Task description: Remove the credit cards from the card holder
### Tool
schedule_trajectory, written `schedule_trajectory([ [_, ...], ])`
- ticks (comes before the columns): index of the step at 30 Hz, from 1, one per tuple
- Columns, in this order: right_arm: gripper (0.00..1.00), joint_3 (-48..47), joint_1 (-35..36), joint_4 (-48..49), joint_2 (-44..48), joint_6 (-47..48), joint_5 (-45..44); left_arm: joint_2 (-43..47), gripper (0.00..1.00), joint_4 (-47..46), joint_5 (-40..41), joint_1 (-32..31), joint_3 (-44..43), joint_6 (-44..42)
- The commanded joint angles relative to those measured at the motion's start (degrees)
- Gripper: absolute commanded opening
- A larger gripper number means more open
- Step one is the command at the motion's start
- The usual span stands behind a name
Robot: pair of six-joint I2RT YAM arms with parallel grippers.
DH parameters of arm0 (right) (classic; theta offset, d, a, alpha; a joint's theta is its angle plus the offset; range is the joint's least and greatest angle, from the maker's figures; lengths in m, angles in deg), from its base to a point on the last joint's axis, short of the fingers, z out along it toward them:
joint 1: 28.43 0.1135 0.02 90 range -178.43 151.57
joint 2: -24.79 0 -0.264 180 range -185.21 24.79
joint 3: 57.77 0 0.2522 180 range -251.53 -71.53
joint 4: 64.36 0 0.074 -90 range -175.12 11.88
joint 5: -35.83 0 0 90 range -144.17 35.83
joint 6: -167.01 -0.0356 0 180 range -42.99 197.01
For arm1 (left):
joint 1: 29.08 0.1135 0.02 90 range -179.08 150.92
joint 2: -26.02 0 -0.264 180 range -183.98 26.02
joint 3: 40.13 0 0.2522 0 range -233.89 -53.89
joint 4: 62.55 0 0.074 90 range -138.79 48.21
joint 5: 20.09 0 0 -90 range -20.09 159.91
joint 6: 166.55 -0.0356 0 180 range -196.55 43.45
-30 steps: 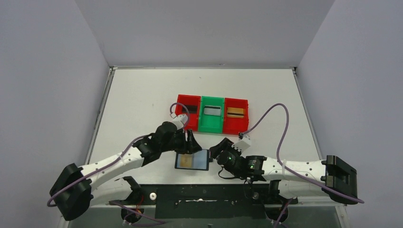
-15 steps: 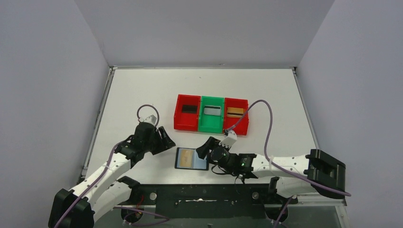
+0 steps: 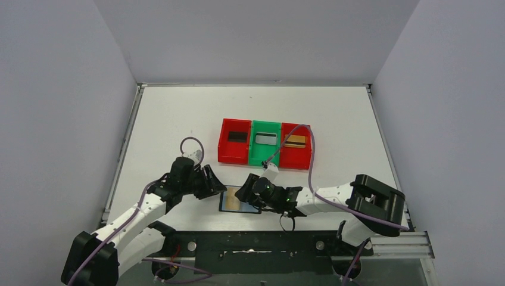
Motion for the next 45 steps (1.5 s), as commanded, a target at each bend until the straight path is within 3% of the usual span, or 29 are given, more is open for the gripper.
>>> schedule_trajectory([
  [1,0.4,-1.0,-1.5,5.4,-2.3,-2.1,4.8,-1.4,0.44,-4.6,-3.3,-1.2,-0.5,-0.7],
  [14,0.28,2.4,-3.3,8.3,-5.4,-5.8,7.4,-8.2,0.41,-5.9,-0.6,-6.2,-1.0,-2.1],
  [22,0.26,4.3,-4.0,14.6,-6.0,-5.9,9.6,-13.1,0.32,-7.5,2.2,-10.0,0.2,-0.9],
  [30,0.13,5.5,-4.3,16.5,-5.0,-6.0,9.5,-11.7,0.27,-7.7,4.3,-10.8,1.6,0.6],
  [39,0.18,6.3,-4.5,17.1,-3.4,-5.8,9.5,-10.5,0.27,-5.8,6.4,-10.7,1.2,0.7],
  [45,0.08,6.0,-4.5,17.8,-3.5,-5.3,10.0,-11.3,0.27,-5.3,6.4,-10.8,0.3,0.3],
])
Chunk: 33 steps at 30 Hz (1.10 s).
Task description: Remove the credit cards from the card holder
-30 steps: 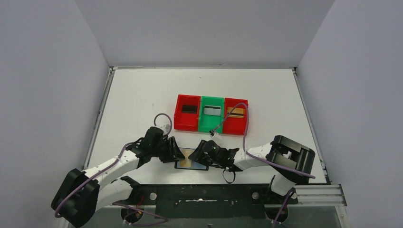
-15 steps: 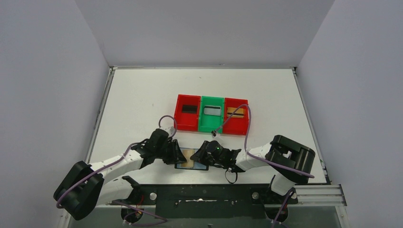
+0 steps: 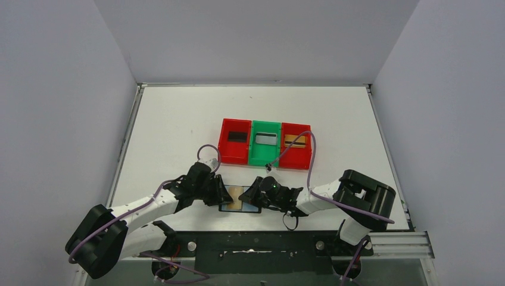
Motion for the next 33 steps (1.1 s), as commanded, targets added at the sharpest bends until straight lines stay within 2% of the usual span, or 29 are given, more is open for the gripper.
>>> schedule_trajectory([
  [1,0.07,0.2,-0.2,4.1,1.7,0.5,-0.1,-0.6,0.27,1.2,2.5,-0.2,-1.0,-0.8],
  [5,0.08,0.9,-0.3,3.2,3.0,0.0,-1.0,-0.5,0.27,1.6,2.7,-0.1,-1.1,-0.7],
  [8,0.15,1.4,-0.3,2.6,3.8,-0.2,-1.2,-0.2,0.27,1.7,2.9,-0.2,-1.0,-0.5],
  [10,0.16,1.5,-0.5,2.9,3.8,-0.2,-0.7,-0.1,0.27,1.8,3.0,-0.1,-1.1,-0.5],
  [18,0.07,1.4,-0.5,3.9,3.6,0.2,-0.5,-0.7,0.27,2.0,3.1,-0.2,-1.4,-0.7],
  [33,0.08,2.7,-1.5,-1.3,5.1,-0.8,-1.1,1.2,0.27,3.6,4.7,0.0,-1.7,-0.4],
])
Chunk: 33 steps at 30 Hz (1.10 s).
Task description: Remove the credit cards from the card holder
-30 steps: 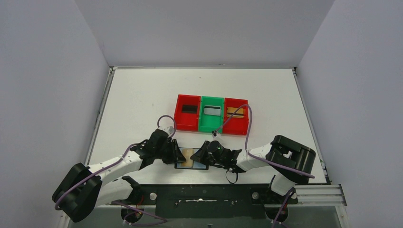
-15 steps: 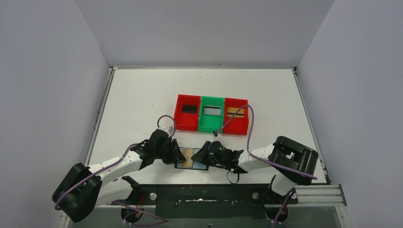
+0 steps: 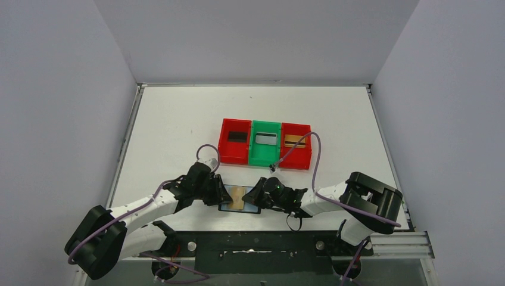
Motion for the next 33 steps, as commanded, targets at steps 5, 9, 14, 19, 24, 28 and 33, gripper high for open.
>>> schedule_trajectory([
  [5,0.08,-2.9,-0.7,-10.1,1.7,-0.6,-2.9,0.7,0.27,3.3,3.7,-0.1,-2.6,-0.6],
  [9,0.08,-6.9,-0.4,-14.5,0.2,1.5,-3.6,1.6,0.32,3.2,3.2,-0.1,-4.1,-0.1],
  [14,0.08,-9.0,-0.3,-18.0,-0.3,2.1,-4.8,3.0,0.38,5.0,3.6,-0.1,-8.5,-1.4],
  [19,0.1,-8.0,-0.3,-17.3,0.3,1.8,-4.7,2.0,0.4,2.7,1.8,-0.1,-9.7,-3.4],
  [24,0.1,-8.0,-0.4,-16.3,0.0,1.8,-4.0,-4.3,0.4,-0.3,-4.1,-0.7,-10.0,-5.7],
  [28,0.11,-7.7,-0.4,-15.8,-0.3,1.6,-3.7,-8.4,0.4,0.2,-4.0,-2.8,-10.7,-6.6],
  [33,0.12,-6.6,-0.6,-13.8,0.5,1.3,-3.5,-10.5,0.36,2.7,1.3,-4.0,-9.7,-4.5],
])
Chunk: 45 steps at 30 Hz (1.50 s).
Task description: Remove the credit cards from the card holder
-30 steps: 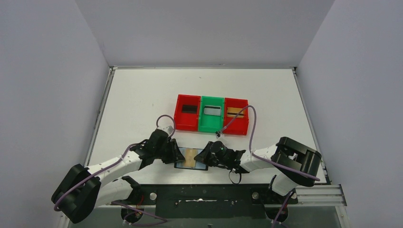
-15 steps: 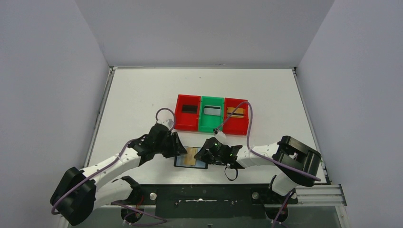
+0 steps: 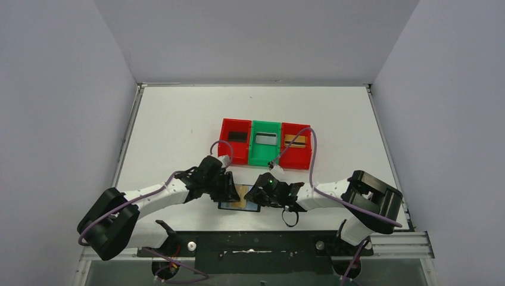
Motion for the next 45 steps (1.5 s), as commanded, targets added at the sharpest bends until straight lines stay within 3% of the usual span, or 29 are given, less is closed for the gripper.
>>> schedule_trajectory([
  [1,0.13,1.0,-0.2,2.7,0.8,0.4,-1.1,-0.9,0.35,0.6,4.0,-0.8,-0.9,0.2],
  [11,0.26,6.7,-1.2,17.4,1.1,-1.3,1.8,1.0,0.31,2.6,7.8,-0.9,1.5,0.9],
  [16,0.26,8.6,-1.3,20.9,0.9,-2.1,1.7,1.5,0.31,3.1,7.9,-0.9,1.6,0.8],
  [23,0.19,11.5,-1.5,28.2,0.6,-2.2,2.5,2.2,0.31,3.0,7.8,-0.9,1.8,1.1],
  [41,0.23,8.0,-1.8,19.9,-0.4,-2.1,1.5,1.7,0.31,2.1,7.1,-0.9,2.0,1.2],
  [45,0.24,7.6,-1.8,22.9,-2.3,-1.7,3.1,1.6,0.31,2.0,6.8,-0.8,2.1,1.2],
])
